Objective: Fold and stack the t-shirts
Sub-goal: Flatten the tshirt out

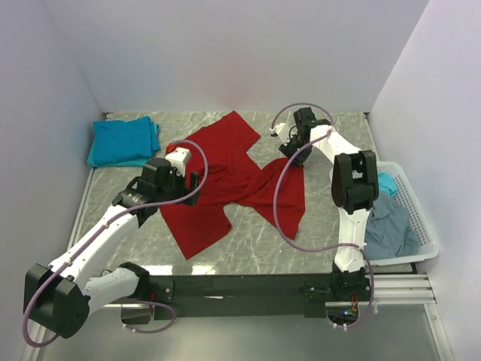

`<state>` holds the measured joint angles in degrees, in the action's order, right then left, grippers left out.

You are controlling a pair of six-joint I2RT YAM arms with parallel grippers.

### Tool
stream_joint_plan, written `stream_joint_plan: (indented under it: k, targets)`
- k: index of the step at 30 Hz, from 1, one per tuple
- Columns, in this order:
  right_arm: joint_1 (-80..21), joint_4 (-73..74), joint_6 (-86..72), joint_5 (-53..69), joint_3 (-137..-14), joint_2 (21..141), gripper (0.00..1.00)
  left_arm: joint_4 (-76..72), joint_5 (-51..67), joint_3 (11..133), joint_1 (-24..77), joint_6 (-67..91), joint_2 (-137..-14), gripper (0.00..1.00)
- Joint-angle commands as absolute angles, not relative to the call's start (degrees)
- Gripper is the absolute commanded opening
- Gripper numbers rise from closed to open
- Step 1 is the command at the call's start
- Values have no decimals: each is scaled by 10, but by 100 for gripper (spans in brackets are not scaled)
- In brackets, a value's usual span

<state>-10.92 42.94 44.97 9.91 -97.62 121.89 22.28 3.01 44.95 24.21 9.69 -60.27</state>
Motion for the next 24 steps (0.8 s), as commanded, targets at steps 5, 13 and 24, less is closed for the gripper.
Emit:
stream_joint_plan:
  k: [5, 13, 24]
  targets:
    - [-124, 447, 431, 127, -973, 1130, 0, 202, -17, 447, 243, 94, -570, 84]
    - [-202, 770, 625, 354, -892, 870, 0, 192, -104, 433, 243, 101, -498, 84]
    - [-429, 828, 609, 458, -695, 706, 0, 173, -94, 421, 241, 99, -470, 85]
